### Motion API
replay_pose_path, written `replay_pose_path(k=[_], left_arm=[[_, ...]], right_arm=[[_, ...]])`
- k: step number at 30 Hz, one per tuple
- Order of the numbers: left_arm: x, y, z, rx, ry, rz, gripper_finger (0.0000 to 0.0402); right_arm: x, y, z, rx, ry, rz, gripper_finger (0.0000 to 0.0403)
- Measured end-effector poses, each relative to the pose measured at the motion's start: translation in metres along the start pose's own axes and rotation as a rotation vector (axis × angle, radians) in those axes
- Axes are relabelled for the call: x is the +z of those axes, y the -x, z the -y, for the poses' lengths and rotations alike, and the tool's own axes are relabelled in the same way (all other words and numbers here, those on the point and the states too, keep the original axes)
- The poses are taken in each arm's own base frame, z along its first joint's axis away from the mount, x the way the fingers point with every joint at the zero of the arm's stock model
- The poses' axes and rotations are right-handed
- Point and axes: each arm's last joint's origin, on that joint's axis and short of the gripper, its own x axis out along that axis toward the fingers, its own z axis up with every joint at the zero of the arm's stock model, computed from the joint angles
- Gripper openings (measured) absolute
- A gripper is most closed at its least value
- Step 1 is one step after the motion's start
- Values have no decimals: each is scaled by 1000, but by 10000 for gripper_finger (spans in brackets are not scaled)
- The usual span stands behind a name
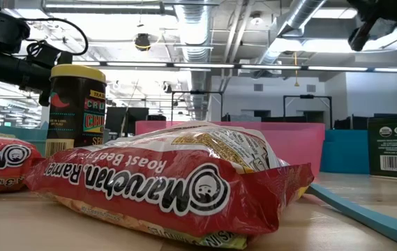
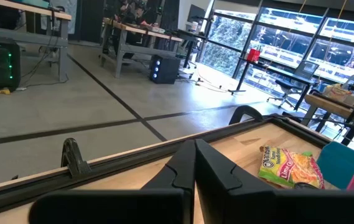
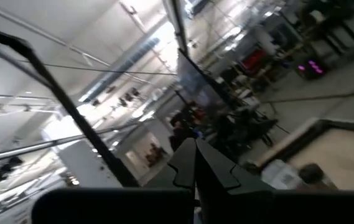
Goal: Pick & Place Food Item
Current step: Put the black seasoning can into the blue bin
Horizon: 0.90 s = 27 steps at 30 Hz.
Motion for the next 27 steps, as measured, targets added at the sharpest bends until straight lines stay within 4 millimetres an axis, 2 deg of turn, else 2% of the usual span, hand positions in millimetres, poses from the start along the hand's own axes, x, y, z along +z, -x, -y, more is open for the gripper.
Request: replay_pose_path(k=[5,12,20,27], left_arm=[[0,0,0,0,0,0,0],[0,0,0,0,0,0,0],[0,0,0,0,0,0,0],[0,0,0,0,0,0,0]], right_arm=[[-6,-7,3,-109,-14,-64,0],[-23,-24,7,-142,-38,-193,0],[-42,-34,8,-218,-126,-300,0],[-42,-44,-11,-377,-72,-424,0]])
